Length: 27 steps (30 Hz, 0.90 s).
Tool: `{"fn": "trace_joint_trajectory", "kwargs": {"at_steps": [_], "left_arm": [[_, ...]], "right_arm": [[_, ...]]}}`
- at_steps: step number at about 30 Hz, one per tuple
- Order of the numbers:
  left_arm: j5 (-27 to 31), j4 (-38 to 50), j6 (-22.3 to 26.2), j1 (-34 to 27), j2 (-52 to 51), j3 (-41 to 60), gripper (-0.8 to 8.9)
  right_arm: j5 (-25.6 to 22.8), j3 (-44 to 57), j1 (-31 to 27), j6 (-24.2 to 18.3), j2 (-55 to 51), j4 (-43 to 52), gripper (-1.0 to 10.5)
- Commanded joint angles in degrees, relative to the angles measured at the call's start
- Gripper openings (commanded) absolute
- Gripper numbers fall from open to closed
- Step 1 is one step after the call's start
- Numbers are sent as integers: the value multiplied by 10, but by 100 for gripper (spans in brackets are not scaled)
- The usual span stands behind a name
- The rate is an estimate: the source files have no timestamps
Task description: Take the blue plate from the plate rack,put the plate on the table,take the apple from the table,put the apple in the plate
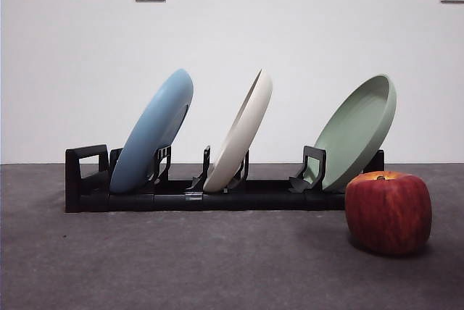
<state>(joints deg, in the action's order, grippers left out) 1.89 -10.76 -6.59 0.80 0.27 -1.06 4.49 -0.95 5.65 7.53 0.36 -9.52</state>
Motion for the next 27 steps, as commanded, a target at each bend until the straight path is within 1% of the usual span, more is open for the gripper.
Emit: {"fn": "trace_joint_trajectory", "kwargs": {"at_steps": [1,3,7,9,14,15,17,22,25,27], "left_arm": [[-33,6,2,-2,-2,6,-5],[-55,6,-11,-2,-2,1,-6],[-78,-2,-64,-2,4,-27,-6],[-89,-5,-74,-2,11,-45,-6],[-114,-16,-73,-2,55,-108,-6],[-118,-17,-73,-1,67,-121,-7],[-137,-18,-71,-1,98,-148,-7],[-190,-27,-68,-2,193,-222,-7],[-226,-46,-63,-2,261,-274,-7],[-257,-62,-46,-1,307,-309,-7]], "right_arm": [[1,6,0,25,0,-4,-4],[1,2,0,45,0,-7,-11],[1,-28,0,69,8,-31,-11],[1,-49,0,81,17,-42,-11],[2,-122,0,86,60,-64,-11],[6,-135,0,93,70,-67,-11],[23,-168,0,101,96,-70,-11],[55,-252,0,99,170,-93,-11],[93,-306,0,78,224,-121,-9],[113,-344,0,63,262,-147,1]]}}
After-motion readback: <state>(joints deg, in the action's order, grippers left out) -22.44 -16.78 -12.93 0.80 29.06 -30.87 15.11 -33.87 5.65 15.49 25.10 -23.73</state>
